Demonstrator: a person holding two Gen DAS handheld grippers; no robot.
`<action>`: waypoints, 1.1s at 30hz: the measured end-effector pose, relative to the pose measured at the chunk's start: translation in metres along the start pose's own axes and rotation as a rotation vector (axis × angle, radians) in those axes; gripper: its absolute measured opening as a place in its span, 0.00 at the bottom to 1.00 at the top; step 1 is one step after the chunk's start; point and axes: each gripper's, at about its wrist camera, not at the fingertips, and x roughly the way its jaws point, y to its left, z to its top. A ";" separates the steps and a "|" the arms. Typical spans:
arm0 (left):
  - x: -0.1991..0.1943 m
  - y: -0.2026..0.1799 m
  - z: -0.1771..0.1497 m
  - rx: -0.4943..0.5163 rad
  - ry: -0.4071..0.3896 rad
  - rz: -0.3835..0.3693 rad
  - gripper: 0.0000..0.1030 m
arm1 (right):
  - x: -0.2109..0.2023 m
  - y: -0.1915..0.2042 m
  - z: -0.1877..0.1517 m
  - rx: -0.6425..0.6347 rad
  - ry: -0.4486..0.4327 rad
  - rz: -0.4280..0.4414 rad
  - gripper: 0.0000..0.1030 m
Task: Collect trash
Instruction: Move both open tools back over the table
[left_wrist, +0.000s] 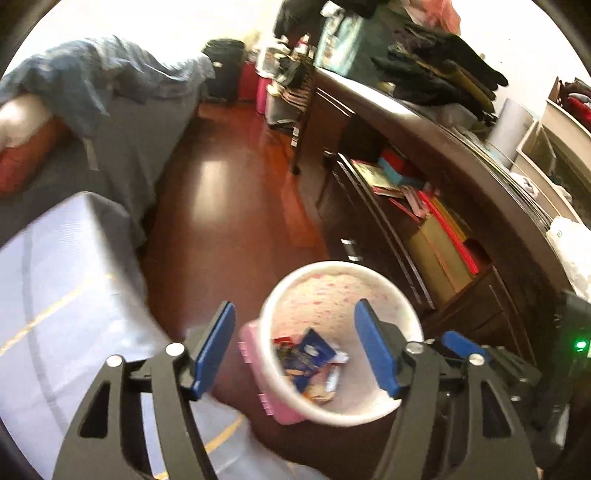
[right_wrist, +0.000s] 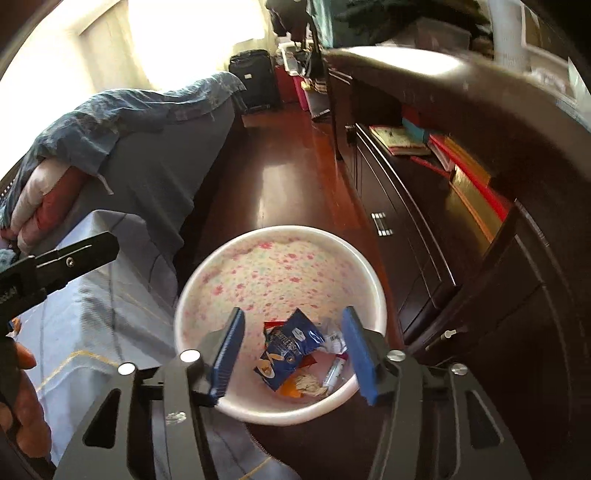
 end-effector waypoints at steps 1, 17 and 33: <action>-0.012 0.007 -0.002 -0.007 -0.012 0.044 0.70 | -0.006 0.006 -0.001 -0.008 -0.004 0.007 0.60; -0.157 0.179 -0.084 -0.257 -0.063 0.526 0.92 | -0.046 0.176 -0.045 -0.304 0.072 0.274 0.77; -0.161 0.261 -0.132 -0.326 0.033 0.575 0.23 | -0.066 0.295 -0.064 -0.481 0.062 0.375 0.78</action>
